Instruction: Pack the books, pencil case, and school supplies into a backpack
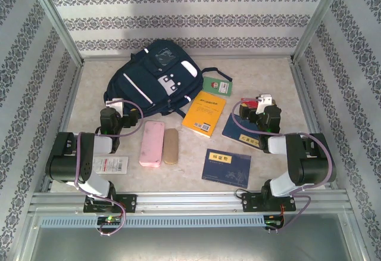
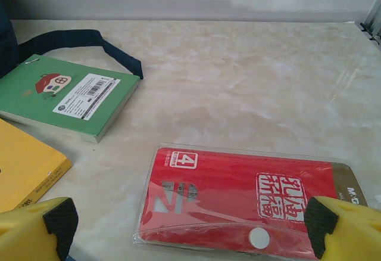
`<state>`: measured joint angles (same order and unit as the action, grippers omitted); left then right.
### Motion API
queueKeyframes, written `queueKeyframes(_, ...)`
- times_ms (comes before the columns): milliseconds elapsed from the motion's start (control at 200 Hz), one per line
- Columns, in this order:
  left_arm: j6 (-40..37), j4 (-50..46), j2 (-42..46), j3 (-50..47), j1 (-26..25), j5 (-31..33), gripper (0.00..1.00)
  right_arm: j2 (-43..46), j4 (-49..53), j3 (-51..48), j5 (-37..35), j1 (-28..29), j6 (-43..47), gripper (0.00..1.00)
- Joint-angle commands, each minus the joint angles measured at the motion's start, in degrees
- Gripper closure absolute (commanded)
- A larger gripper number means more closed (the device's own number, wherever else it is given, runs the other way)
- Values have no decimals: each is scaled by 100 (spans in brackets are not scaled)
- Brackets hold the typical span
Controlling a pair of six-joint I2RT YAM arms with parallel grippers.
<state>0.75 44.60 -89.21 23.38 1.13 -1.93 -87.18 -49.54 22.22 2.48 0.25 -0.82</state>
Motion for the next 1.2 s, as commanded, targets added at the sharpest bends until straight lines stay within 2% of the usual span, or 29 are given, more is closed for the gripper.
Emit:
queueKeyframes(0, -75, 215, -18, 77, -51, -89, 1, 78, -200, -33, 42, 53, 96, 2)
queueKeyframes(824, -73, 215, -18, 79, -51, -88, 1, 72, -198, -33, 42, 61, 99, 2)
queueKeyframes(1144, -58, 204, 1, 88, -51, -87, 1, 60, -127, 18, 262, -134, -87, 2)
queueKeyframes(1194, -15, -153, 238, 174, -51, 46, 1, 83, -163, -4, 205, -165, -149, 2)
